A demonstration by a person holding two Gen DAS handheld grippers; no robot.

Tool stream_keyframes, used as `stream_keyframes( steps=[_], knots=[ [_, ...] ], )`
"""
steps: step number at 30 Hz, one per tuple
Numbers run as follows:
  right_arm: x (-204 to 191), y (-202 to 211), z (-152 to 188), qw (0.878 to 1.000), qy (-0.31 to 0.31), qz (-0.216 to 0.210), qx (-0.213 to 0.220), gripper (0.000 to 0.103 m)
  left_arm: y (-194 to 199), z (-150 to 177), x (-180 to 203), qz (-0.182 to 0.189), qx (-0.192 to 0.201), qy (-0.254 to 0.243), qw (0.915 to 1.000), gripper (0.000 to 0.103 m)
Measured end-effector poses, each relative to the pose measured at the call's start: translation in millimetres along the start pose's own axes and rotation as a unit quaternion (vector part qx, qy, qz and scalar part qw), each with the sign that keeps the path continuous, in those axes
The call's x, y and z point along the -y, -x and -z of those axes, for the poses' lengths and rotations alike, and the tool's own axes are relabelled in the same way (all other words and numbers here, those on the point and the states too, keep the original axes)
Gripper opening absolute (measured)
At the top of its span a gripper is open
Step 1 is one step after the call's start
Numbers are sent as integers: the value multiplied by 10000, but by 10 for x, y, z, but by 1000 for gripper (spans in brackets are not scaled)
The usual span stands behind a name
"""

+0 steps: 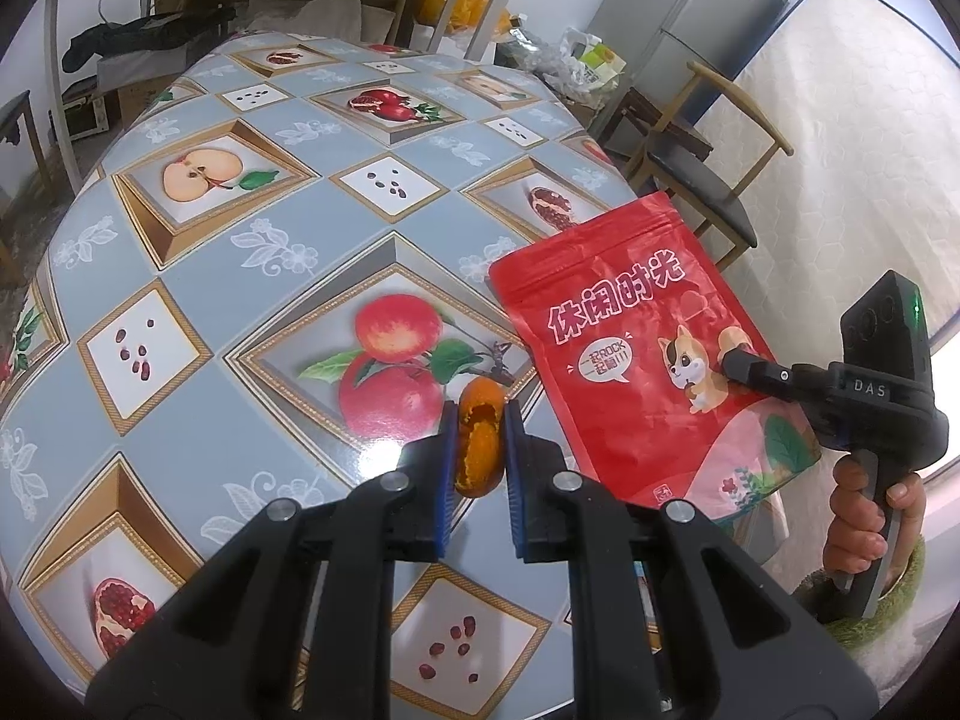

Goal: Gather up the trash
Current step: 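Lift the red snack bag with the right gripper while the left gripper holds the orange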

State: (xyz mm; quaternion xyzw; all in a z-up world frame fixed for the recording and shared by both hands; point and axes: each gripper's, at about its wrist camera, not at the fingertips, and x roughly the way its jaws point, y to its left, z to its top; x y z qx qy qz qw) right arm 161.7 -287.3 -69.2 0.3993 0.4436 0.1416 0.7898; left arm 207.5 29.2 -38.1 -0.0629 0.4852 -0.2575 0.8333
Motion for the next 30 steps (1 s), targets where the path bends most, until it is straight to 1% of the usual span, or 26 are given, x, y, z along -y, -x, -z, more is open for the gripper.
stream_keyframes(
  steps=[9,30],
  knots=[
    [-10,24,-4,10000,-29,-63,26,3,22,-2,-11,-53,41,-36,10000,13],
    [-92,109,-35,9997,-11,-198,131,3,203,-20,172,-608,289,-491,9965,13]
  ],
)
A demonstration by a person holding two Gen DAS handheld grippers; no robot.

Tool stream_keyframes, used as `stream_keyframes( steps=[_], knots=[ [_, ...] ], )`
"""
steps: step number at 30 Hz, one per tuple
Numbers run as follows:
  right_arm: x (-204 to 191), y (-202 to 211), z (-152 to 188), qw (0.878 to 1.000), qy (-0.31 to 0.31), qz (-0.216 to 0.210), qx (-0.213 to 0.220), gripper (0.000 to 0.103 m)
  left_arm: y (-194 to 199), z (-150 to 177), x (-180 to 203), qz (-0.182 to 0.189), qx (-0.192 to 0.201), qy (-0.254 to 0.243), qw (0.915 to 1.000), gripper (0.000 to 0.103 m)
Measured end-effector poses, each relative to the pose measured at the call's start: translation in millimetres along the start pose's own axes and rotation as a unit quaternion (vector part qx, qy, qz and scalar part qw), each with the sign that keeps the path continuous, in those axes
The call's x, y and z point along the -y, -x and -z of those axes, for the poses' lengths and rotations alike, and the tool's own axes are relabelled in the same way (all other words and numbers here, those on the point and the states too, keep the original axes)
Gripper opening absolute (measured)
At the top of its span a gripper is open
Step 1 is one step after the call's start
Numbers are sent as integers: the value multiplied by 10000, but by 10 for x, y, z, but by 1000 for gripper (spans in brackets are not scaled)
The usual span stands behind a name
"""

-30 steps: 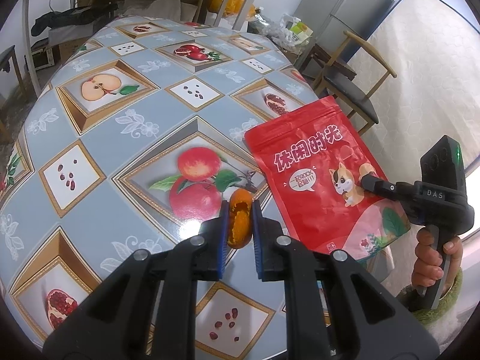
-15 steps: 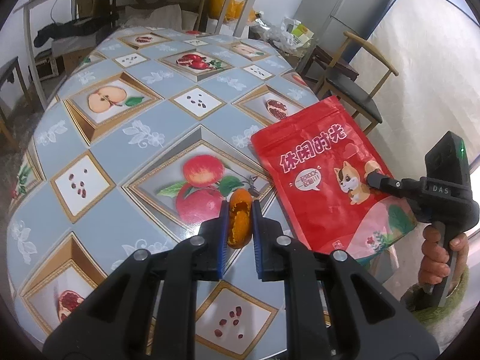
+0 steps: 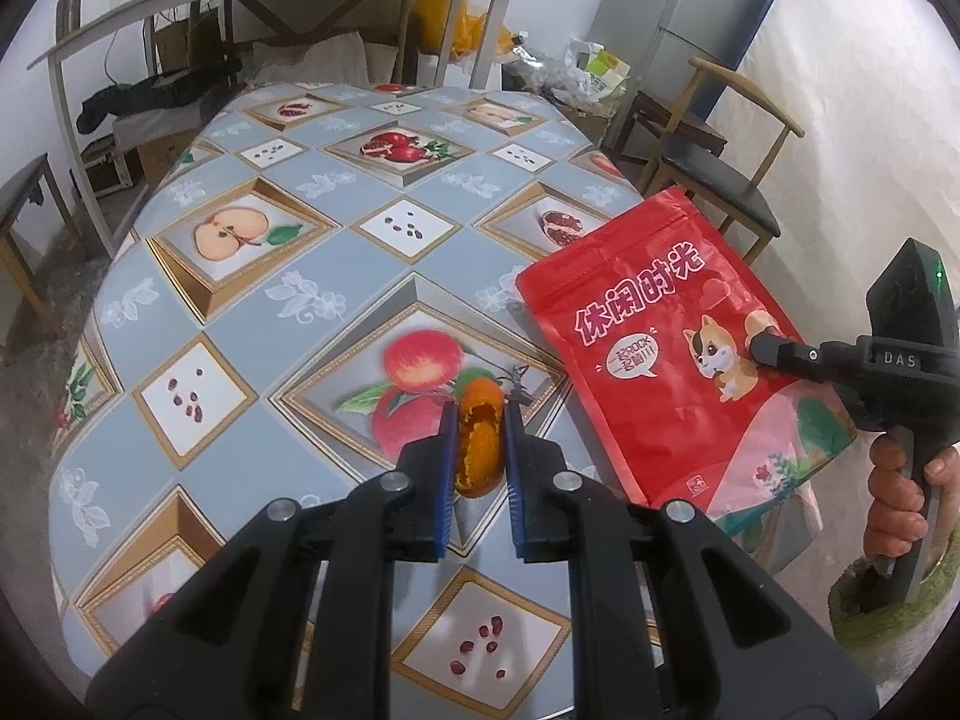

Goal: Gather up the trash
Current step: 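Lift the red snack bag with the right gripper while the left gripper holds the orange, then carry the bag and orange over the wastebasket and open both grippers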

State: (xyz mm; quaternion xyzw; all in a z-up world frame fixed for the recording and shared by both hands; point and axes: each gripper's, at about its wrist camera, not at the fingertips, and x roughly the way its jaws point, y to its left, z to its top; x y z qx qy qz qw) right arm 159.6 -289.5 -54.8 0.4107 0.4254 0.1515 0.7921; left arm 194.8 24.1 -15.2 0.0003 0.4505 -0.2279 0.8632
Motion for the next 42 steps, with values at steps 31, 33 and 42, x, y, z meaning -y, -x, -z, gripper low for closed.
stream_keyframes(
  steps=[31,33,42],
  knots=[
    [538,1619,231,9844,-383,-107,1715,3,17,-430,1296,934,-42,-1109,9894,13],
    [701,2000,335,9753,-521,107,2142,3,-65,-518,1518,1214,-151,-1252,9846,13],
    [1735,2894,866,9309,-1722,1169,3002,3,-949,-598,3020,2227,-1400,-1943,9450,13]
  ],
)
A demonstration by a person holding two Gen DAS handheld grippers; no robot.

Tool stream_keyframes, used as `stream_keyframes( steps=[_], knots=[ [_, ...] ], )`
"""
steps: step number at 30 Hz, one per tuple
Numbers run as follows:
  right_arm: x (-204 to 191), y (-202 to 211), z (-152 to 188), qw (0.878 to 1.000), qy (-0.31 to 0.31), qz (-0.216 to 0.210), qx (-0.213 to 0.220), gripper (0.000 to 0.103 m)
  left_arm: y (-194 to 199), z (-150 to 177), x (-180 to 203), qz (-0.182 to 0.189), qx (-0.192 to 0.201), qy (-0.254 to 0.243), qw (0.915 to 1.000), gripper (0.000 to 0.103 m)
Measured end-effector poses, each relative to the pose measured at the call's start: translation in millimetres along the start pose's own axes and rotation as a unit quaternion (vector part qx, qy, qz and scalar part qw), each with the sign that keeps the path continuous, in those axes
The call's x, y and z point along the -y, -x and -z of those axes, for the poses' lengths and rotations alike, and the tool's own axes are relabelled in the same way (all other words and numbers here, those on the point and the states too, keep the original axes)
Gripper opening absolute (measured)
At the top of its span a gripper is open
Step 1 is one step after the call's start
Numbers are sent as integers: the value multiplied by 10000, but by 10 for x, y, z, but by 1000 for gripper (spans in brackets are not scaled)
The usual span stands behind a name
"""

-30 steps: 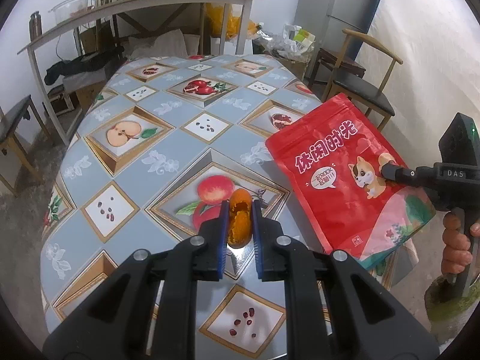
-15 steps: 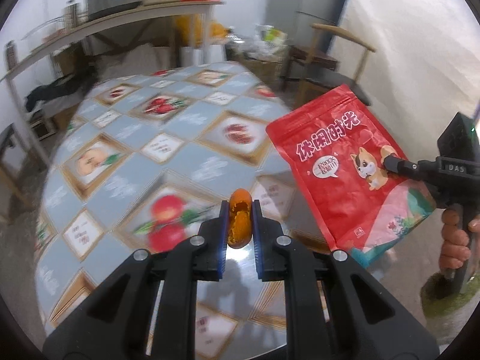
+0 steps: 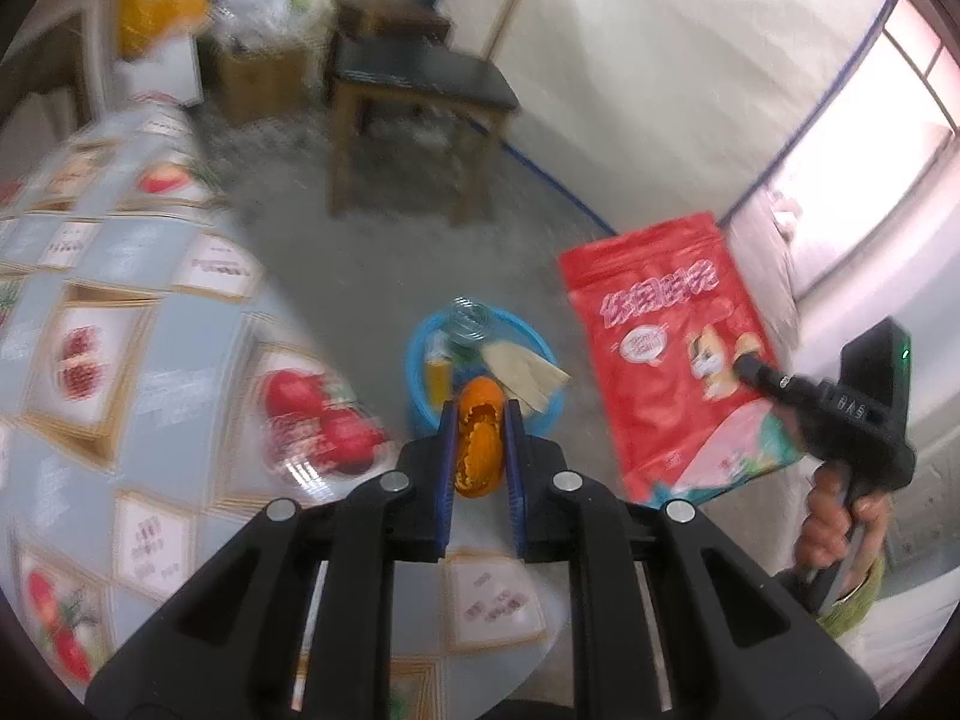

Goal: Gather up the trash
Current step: 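Carry the bag and orange over the wastebasket and open both grippers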

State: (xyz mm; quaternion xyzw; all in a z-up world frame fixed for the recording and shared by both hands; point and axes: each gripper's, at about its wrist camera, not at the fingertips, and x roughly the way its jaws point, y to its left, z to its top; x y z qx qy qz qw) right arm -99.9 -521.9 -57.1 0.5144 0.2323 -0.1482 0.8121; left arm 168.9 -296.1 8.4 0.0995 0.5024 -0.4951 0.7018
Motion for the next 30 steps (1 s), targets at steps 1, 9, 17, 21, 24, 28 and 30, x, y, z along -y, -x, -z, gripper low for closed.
stream_keyframes(
  steps=[1,9,17,21,24,28,30],
  knots=[
    [127,-36,-8,9999,-140,97,-22,3,-172,-56,61,87,-179,17,9998,14],
    [1022,-606,-112,9926,-1022,521,-396,3,-1414,-359,341,119,-1218,18,9925,14],
    [1467,-1241,-344,9860,-1480,766,-99,6,-2158,-584,352,-41,-1495,112,9887,50],
    [1896,-1777,-226,9725,-1842,1351,-448,26,-2348,-647,224,-194,-1424,483,9884,69],
    [2068,-1950,-60,9643,-1992,1613,-662,26,-2359,-658,138,-25,-1465,722,9866,69],
    [2127,-1967,41,9623,-1931,1799,-662,33,-2156,-645,97,-39,-1253,619,9902,70],
    [2121,-1908,52,9623,-1875,1854,-666,33,-2032,-649,91,-52,-1133,557,9920,70]
  ],
)
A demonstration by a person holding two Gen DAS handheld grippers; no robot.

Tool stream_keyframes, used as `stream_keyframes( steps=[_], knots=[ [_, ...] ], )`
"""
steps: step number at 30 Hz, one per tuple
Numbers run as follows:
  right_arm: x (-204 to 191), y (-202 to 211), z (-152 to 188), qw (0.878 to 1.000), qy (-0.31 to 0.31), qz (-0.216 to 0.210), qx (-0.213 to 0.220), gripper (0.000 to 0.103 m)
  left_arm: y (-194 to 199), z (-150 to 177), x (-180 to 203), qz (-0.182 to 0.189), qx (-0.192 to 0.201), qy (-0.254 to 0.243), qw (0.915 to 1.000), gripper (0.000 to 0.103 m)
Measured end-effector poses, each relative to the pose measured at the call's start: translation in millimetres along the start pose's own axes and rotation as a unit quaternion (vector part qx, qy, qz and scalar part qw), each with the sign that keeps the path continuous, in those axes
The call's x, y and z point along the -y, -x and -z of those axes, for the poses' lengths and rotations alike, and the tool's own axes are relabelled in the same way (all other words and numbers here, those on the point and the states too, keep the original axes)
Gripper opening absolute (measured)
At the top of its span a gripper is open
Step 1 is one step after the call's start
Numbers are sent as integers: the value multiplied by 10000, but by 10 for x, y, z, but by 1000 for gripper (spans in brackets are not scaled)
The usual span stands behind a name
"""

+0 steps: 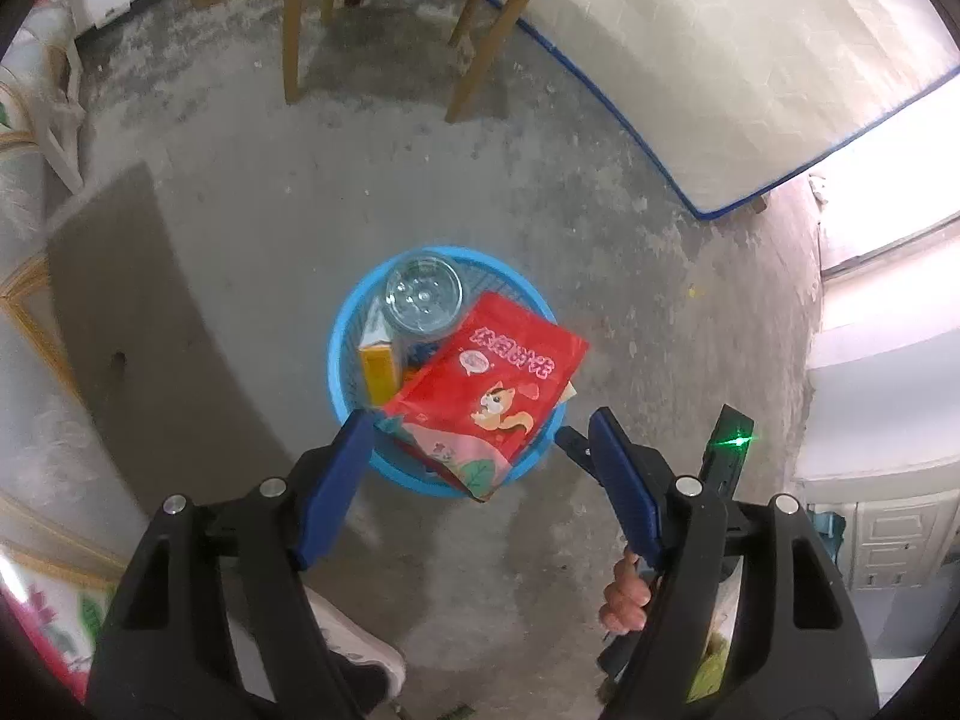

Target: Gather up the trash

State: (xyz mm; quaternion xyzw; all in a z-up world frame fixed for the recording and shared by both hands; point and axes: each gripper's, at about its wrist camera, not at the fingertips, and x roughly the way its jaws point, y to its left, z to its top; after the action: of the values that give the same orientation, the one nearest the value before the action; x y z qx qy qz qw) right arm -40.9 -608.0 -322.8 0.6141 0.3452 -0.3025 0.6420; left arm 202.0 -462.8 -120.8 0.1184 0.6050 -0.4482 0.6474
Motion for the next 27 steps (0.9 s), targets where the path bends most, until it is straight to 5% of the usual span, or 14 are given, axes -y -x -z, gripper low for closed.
stream_keyframes(
  steps=[9,13,20,27],
  knots=[
    [-17,579,188,9986,499,37,167,35,1006,431,-66,320,841,-247,9956,75],
    [-283,1081,447,9922,1171,-4,415,48,1585,908,-169,421,1424,-280,9885,81],
    [-1209,1961,1135,9496,2994,-227,905,70,2377,1984,-408,40,2252,37,9743,90],
    [-1981,2486,2004,8783,4535,-604,1386,93,2855,2900,-515,-861,3117,630,9442,95]
  ],
)
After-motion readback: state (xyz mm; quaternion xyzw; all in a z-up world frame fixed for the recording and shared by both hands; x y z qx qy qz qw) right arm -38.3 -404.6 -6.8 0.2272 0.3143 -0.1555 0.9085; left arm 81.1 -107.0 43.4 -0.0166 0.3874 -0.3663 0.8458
